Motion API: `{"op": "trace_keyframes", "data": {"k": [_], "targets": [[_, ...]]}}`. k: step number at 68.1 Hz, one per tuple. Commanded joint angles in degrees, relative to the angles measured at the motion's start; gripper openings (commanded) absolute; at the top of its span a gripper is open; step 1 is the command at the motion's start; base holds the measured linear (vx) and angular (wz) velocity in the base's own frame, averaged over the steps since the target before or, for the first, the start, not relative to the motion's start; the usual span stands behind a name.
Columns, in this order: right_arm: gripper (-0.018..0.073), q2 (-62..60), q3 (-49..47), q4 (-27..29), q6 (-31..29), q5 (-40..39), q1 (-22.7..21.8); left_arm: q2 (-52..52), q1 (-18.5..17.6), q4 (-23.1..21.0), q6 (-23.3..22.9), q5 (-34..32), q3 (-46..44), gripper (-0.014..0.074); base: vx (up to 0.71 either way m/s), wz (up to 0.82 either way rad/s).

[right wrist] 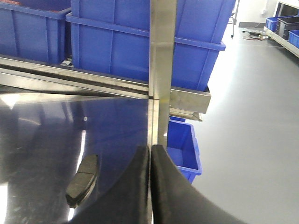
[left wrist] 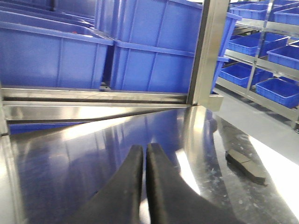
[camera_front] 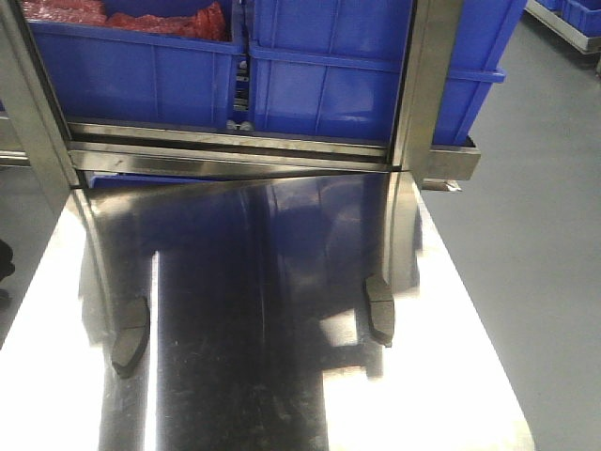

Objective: Move and align brake pads A on conveyor
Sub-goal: 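Stop at the table edge facing the two brake pads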

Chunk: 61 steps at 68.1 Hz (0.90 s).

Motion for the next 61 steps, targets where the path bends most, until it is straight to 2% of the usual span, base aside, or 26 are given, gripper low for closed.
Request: {"op": "trace_keyframes", "data": {"k": [1,61], "targets": [[-0.0003,0.4,-1.6,-0.4,-0.4,-4.4,-0.3,0.4,-0.3,-0.4,0.0,-3.9,-1.5,-0.0007,-0.01,0.14],[-0.0003,0.4,-1.6,-0.4,-0.4,-4.4,-0.3,0.4,-0.3,-0.4,0.0,-3.9,-1.5,-0.0007,0.0,0.02]]}}
